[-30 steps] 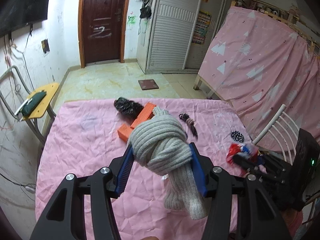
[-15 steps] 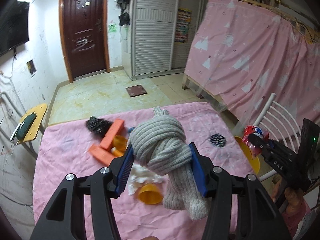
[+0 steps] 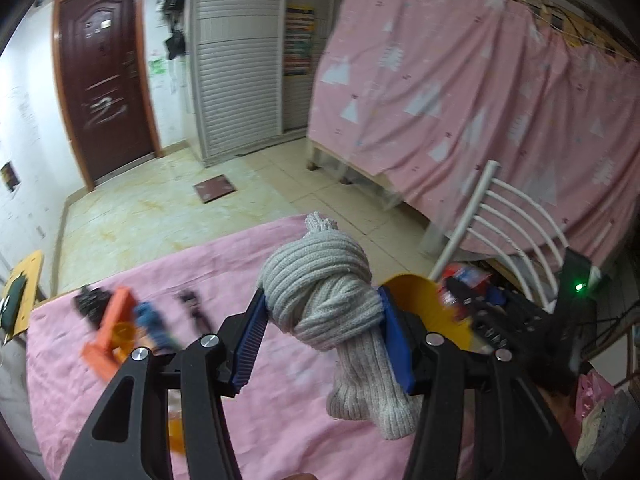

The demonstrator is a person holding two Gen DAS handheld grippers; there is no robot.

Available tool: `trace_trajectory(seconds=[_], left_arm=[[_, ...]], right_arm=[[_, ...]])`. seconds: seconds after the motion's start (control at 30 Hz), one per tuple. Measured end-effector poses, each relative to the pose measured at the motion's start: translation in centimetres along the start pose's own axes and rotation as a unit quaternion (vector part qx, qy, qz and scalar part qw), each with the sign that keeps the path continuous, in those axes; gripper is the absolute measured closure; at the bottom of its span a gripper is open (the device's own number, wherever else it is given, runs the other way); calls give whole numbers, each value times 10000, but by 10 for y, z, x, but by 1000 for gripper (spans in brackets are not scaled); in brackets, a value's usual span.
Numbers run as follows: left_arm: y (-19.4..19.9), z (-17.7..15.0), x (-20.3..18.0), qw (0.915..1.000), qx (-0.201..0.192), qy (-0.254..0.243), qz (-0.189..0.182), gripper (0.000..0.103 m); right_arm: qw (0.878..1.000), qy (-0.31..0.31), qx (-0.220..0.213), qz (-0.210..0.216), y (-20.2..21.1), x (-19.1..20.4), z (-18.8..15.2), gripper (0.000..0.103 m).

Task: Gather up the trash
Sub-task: 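Carry the scarf and can to the yellow bin and release both, then move both open grippers back over the remaining items on the bed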

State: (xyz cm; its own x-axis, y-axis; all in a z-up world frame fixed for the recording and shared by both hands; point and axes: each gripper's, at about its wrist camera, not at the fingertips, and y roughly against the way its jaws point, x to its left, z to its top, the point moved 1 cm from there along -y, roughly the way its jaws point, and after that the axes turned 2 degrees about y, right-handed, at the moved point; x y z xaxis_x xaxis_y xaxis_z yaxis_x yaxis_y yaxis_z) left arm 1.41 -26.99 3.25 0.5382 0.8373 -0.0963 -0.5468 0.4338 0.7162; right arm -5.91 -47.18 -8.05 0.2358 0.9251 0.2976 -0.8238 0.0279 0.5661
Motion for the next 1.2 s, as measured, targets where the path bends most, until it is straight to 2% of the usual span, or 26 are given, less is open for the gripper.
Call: trace_trajectory(seconds=[0.03, 0.33, 0.43, 0.5, 0.57, 0.67, 0.97, 1.2], left_arm=[[-5, 2, -9, 10000, 24, -57, -49, 55], [-55, 12, -70, 9986, 292, -321, -292, 55], [-71, 12, -86, 9976, 398, -344, -445, 52], [-73, 13, -97, 9977, 341, -398, -434, 49], [-73, 13, -104, 9975, 307, -406, -485, 42], [-69, 12, -111, 9976, 271, -435, -473, 42], [-52, 12, -95, 9984, 166, -350, -418, 42], [-30, 7, -61, 9992, 38, -116, -369, 42]], right_arm=[[10000, -65, -34, 13, 1, -5, 0, 43], [9972, -652, -273, -261, 17, -56, 0, 42], [9950, -882, -372, -274, 25, -73, 0, 40], [9937, -997, -436, -268, 29, -81, 2, 38], [9929, -1059, -478, -258, 33, -85, 2, 38], [9923, -1103, -519, -214, 35, -87, 2, 37], [9956, -836, -423, -56, 25, -65, 7, 37], [9990, -271, -303, 174, 17, -16, 7, 37]])
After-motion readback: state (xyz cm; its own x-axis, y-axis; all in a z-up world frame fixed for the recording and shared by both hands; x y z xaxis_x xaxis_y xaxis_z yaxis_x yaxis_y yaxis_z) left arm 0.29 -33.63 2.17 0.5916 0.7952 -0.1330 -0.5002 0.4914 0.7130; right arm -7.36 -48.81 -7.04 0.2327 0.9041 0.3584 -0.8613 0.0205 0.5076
